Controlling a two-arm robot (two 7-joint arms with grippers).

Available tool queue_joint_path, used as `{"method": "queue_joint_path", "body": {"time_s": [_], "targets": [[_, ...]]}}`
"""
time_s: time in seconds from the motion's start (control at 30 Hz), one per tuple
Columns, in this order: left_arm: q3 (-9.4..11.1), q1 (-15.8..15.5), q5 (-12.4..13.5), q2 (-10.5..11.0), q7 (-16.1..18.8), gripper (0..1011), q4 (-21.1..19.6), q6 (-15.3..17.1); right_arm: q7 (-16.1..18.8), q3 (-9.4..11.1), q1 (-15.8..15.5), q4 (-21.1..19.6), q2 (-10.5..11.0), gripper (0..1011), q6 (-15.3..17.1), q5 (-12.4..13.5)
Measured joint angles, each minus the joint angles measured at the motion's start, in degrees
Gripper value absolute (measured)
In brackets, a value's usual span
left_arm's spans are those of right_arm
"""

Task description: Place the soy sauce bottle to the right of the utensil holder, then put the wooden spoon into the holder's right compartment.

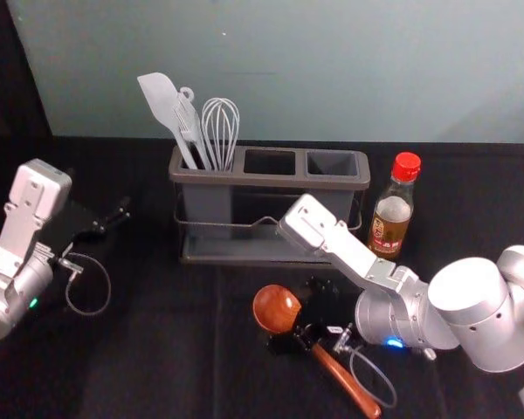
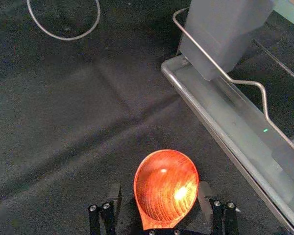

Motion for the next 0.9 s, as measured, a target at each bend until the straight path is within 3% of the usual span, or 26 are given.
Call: {"method": "queue_joint_path", "body": {"time_s": [0.9], "targets": [[0.00, 0.00, 0.00, 0.00, 0.00, 1005, 0.00, 0.00, 1.74, 0.17, 1.16, 4.70, -3.18, 1000, -2.27, -4.18]]}}
